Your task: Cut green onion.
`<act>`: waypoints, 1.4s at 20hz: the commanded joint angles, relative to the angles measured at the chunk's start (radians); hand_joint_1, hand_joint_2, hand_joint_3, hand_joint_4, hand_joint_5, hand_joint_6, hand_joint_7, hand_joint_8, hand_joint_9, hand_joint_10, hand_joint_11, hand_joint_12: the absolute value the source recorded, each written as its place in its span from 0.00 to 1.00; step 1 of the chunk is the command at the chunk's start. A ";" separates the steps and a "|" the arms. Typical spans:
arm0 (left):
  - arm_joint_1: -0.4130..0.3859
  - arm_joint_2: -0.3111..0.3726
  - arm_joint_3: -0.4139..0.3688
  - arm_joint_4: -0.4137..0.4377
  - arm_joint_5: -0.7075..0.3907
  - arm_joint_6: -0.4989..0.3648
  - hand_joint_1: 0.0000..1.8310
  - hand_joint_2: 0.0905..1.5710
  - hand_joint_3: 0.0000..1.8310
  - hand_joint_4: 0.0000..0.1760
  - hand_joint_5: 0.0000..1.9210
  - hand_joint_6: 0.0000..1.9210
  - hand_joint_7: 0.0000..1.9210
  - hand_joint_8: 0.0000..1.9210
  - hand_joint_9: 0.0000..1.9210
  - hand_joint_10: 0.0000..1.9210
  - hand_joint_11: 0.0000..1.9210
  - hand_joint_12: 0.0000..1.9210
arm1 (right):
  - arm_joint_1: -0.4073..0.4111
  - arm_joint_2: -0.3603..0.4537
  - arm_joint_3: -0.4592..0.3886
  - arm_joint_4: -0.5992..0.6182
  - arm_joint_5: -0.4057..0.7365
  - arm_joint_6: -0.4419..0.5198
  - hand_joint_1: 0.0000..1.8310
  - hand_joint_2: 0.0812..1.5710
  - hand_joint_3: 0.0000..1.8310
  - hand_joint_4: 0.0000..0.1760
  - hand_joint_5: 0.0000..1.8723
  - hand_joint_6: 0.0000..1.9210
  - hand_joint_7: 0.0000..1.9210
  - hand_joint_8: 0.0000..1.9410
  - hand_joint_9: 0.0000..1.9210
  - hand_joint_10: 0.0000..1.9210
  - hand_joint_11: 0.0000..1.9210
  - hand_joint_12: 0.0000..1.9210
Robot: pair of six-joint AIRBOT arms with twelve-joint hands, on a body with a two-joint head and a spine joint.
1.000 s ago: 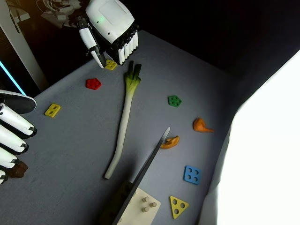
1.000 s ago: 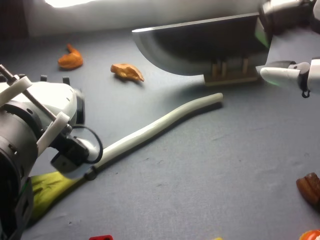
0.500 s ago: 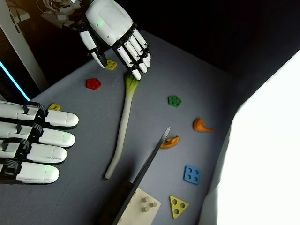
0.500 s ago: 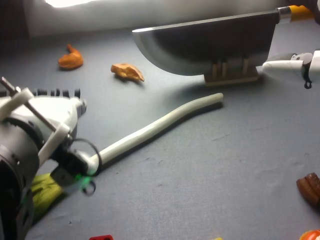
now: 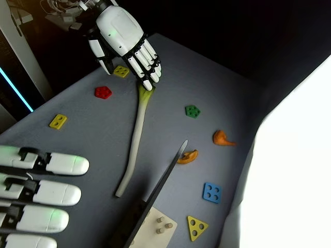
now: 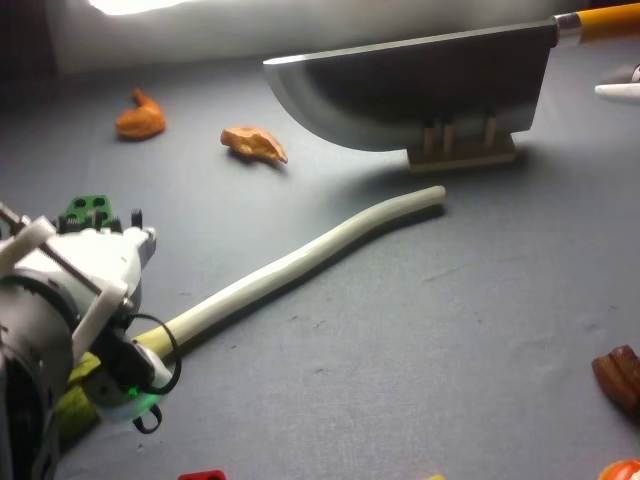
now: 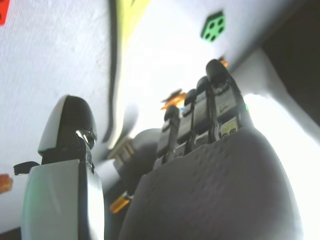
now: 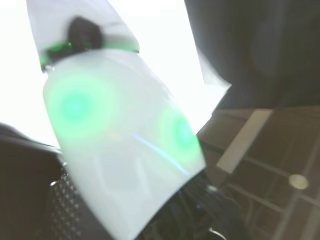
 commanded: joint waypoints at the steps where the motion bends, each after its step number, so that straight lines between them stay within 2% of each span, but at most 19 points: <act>1: 0.007 0.002 -0.006 0.108 0.031 -0.016 0.50 0.71 0.00 0.44 0.01 0.00 0.02 0.00 0.03 0.00 0.00 0.30 | 0.017 0.002 0.013 0.019 0.082 0.006 0.62 0.63 0.00 0.28 0.00 0.00 0.00 0.00 0.00 0.00 0.00 0.00; 2: 0.022 0.002 -0.010 0.134 0.030 -0.024 0.52 0.70 0.00 0.41 0.02 0.01 0.04 0.01 0.04 0.01 0.00 0.30 | 0.020 -0.005 0.030 0.050 0.068 0.004 0.60 0.64 0.00 0.21 0.00 0.00 0.00 0.00 0.00 0.00 0.00 0.00; 4: 0.049 0.002 -0.013 0.189 0.016 -0.034 0.50 0.71 0.00 0.40 0.00 0.00 0.02 0.00 0.05 0.01 0.00 0.32 | 0.024 -0.025 0.073 0.085 0.052 0.000 0.60 0.63 0.00 0.18 0.00 0.00 0.00 0.00 0.00 0.00 0.00 0.00; 5: 0.059 0.002 -0.013 0.208 0.006 -0.034 0.51 0.71 0.00 0.38 0.00 0.00 0.02 0.00 0.05 0.00 0.00 0.29 | 0.023 -0.039 0.103 0.089 0.049 -0.001 0.60 0.64 0.00 0.13 0.00 0.00 0.00 0.00 0.00 0.00 0.00 0.00; 7: 0.072 0.002 -0.013 0.222 0.002 -0.034 0.52 0.71 0.00 0.35 0.01 0.00 0.03 0.00 0.04 0.00 0.00 0.25 | 0.016 -0.061 0.147 0.090 0.053 -0.002 0.61 0.65 0.00 0.12 0.00 0.00 0.00 0.00 0.00 0.00 0.00 0.00; 8: 0.082 0.001 -0.013 0.225 0.002 -0.049 0.50 0.73 0.00 0.30 0.00 0.00 0.02 0.00 0.04 0.00 0.00 0.27 | 0.010 -0.073 0.170 0.090 0.064 -0.004 0.61 0.64 0.00 0.13 0.00 0.00 0.00 0.00 0.00 0.00 0.00 0.00; 9: 0.102 -0.001 -0.013 0.236 0.002 -0.103 0.50 0.73 0.01 0.29 0.00 0.00 0.02 0.00 0.03 0.00 0.00 0.27 | 0.001 -0.087 0.197 0.089 0.073 -0.006 0.60 0.64 0.00 0.13 0.00 0.00 0.00 0.00 0.00 0.00 0.00 0.00; 11: 0.132 -0.008 -0.015 0.252 0.015 -0.157 0.47 0.75 0.01 0.24 0.00 0.00 0.01 0.00 0.03 0.00 0.00 0.32 | -0.024 -0.114 0.248 0.082 0.094 -0.008 0.59 0.66 0.00 0.09 0.00 0.00 0.00 0.00 0.00 0.00 0.00 0.00; 12: 0.139 -0.015 -0.013 0.255 0.022 -0.157 0.46 0.76 0.01 0.25 0.00 0.00 0.01 0.00 0.02 0.00 0.00 0.31 | -0.045 -0.128 0.272 0.070 0.131 -0.011 0.59 0.65 0.00 0.09 0.00 0.00 0.00 0.00 0.00 0.00 0.00 0.00; 13: 0.146 -0.025 -0.010 0.257 0.028 -0.157 0.47 0.76 0.01 0.25 0.00 0.00 0.00 0.00 0.02 0.00 0.00 0.28 | -0.063 -0.144 0.296 0.064 0.160 -0.012 0.59 0.65 0.00 0.14 0.00 0.00 0.00 0.00 0.00 0.00 0.00 0.00; 14: 0.153 -0.035 -0.007 0.269 0.033 -0.157 0.46 0.77 0.01 0.27 0.00 0.00 0.00 0.00 0.01 0.00 0.00 0.25 | -0.074 -0.158 0.316 0.064 0.161 -0.011 0.62 0.65 0.00 0.13 0.00 0.00 0.00 0.00 0.00 0.00 0.00 0.00; 15: 0.158 -0.046 -0.005 0.273 0.041 -0.164 0.45 0.77 0.01 0.26 0.01 0.00 0.00 0.00 0.01 0.00 0.00 0.24 | -0.078 -0.173 0.337 0.064 0.163 -0.010 0.61 0.66 0.01 0.07 0.00 0.00 0.00 0.00 0.00 0.00 0.00 0.00; 16: 0.171 -0.059 -0.003 0.288 0.049 -0.194 0.45 0.77 0.01 0.26 0.01 0.00 0.00 0.00 0.01 0.00 0.00 0.21 | -0.084 -0.193 0.364 0.065 0.168 -0.009 0.61 0.66 0.01 0.07 0.00 0.00 0.00 0.00 0.00 0.00 0.00 0.00; 19: 0.193 -0.090 -0.005 0.301 0.083 -0.242 0.47 0.77 0.01 0.25 0.01 0.00 0.00 0.00 0.00 0.00 0.00 0.12 | -0.102 -0.228 0.418 0.076 0.163 0.002 0.61 0.65 0.00 0.11 0.00 0.00 0.00 0.00 0.00 0.00 0.00 0.00; 20: 0.199 -0.098 -0.007 0.301 0.086 -0.245 0.44 0.79 0.01 0.24 0.00 0.00 0.00 0.00 0.00 0.00 0.00 0.12 | -0.105 -0.239 0.434 0.076 0.139 0.010 0.60 0.65 0.00 0.11 0.00 0.00 0.00 0.00 0.00 0.00 0.00 0.00; 22: 0.210 -0.110 -0.012 0.302 0.100 -0.268 0.47 0.78 0.00 0.20 0.02 0.00 0.01 0.00 0.01 0.00 0.00 0.18 | -0.108 -0.250 0.452 0.082 0.094 0.022 0.62 0.64 0.00 0.08 0.00 0.00 0.00 0.00 0.00 0.00 0.00 0.00; 24: 0.231 -0.125 -0.019 0.308 0.134 -0.322 0.50 0.77 0.00 0.23 0.02 0.00 0.01 0.00 0.01 0.00 0.00 0.10 | -0.114 -0.264 0.471 0.082 0.081 0.022 0.61 0.66 0.00 0.15 0.00 0.00 0.00 0.00 0.00 0.00 0.00 0.00; 26: 0.247 -0.136 -0.026 0.309 0.158 -0.349 0.51 0.76 0.00 0.21 0.01 0.00 0.01 0.00 0.00 0.00 0.00 0.07 | -0.120 -0.287 0.497 0.082 0.080 0.022 0.61 0.65 0.00 0.12 0.00 0.00 0.00 0.00 0.00 0.00 0.00 0.00; 28: 0.260 -0.142 -0.028 0.321 0.159 -0.357 0.53 0.76 0.00 0.20 0.01 0.00 0.01 0.00 0.00 0.00 0.00 0.13 | -0.120 -0.317 0.531 0.082 0.105 0.022 0.61 0.65 0.00 0.11 0.00 0.00 0.00 0.00 0.00 0.00 0.00 0.00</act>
